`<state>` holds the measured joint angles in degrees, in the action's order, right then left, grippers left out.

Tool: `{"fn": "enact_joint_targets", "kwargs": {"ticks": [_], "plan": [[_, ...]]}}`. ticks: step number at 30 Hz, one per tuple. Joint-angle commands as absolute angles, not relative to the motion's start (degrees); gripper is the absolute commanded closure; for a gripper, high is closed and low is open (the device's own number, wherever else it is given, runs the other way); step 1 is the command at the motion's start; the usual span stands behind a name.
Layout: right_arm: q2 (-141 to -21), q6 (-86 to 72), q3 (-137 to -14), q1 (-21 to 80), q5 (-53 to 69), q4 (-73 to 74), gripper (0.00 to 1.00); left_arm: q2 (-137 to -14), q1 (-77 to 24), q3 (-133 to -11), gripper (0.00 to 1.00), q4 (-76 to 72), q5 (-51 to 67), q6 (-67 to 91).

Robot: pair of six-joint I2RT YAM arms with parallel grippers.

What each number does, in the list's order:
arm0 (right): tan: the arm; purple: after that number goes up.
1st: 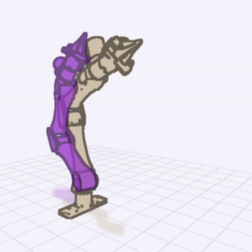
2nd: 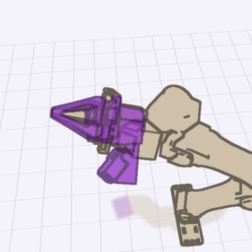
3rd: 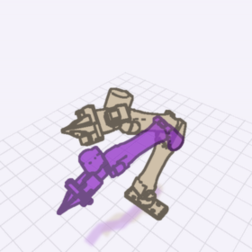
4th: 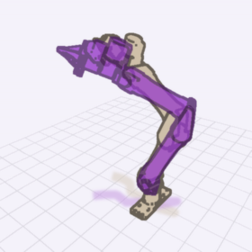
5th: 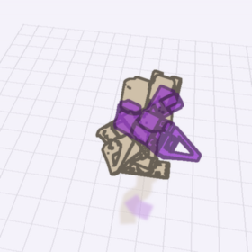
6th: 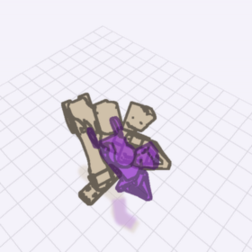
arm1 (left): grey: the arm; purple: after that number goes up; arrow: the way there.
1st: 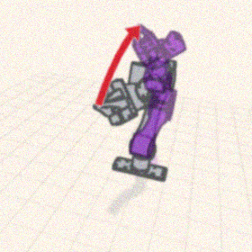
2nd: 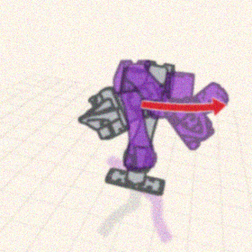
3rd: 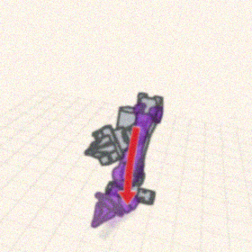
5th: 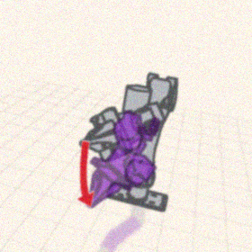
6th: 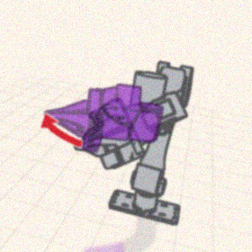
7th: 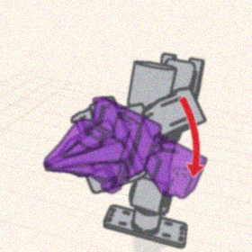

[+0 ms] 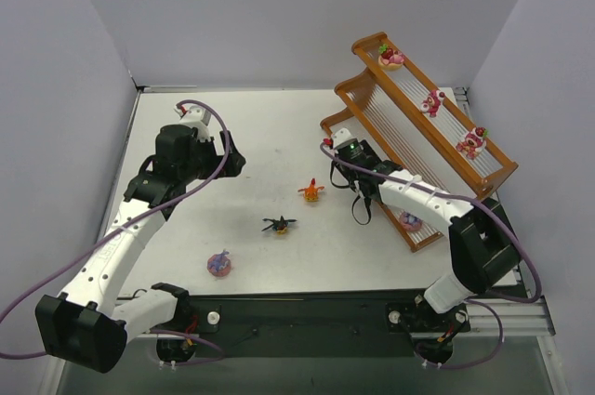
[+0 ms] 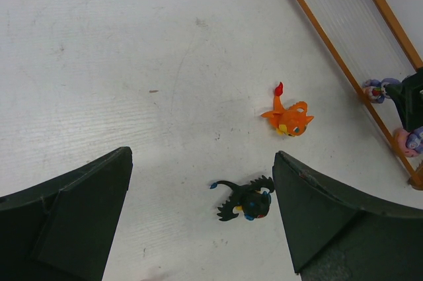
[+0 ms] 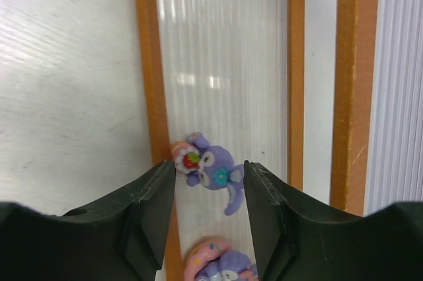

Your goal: Place and organize the plastic toys onto the shelf

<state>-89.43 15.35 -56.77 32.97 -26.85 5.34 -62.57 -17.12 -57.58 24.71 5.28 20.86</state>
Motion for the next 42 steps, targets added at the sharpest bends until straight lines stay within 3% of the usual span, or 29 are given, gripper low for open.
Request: {"fn": "enact_joint_targets", "kwargs": {"ticks": [1,4,10,17,22,32,42], "plan": [[-86.3,11.6,-59.1,38.1,-29.9,5.2,0.55,-60.9,-16.6,-57.4,0.03,23.2,6.0,21.7],[-85.0,9.8,-61.3,42.0,-27.7,7.6,0.55,-59.9,-16.5,-57.4,0.03,24.4,5.2,21.5],[-82.2,9.9,-69.3,52.3,-2.3,15.5,0.54,-57.2,-15.7,-58.6,0.03,29.7,-1.1,23.6],[-86.6,12.8,-73.0,64.6,16.2,10.2,0.51,-57.8,-12.0,-62.7,0.03,35.6,-3.3,26.5],[-91.7,16.3,-72.0,66.7,26.2,0.5,0.48,-58.8,-10.1,-64.0,0.03,37.4,-0.8,26.9],[-104.4,24.4,-77.4,68.0,28.3,-6.2,0.48,-62.1,-2.7,-65.5,0.03,40.1,9.2,24.4],[-109.0,29.7,-79.7,68.7,26.5,-10.1,0.42,-64.2,-0.4,-64.0,0.03,38.9,12.3,26.2]]}}
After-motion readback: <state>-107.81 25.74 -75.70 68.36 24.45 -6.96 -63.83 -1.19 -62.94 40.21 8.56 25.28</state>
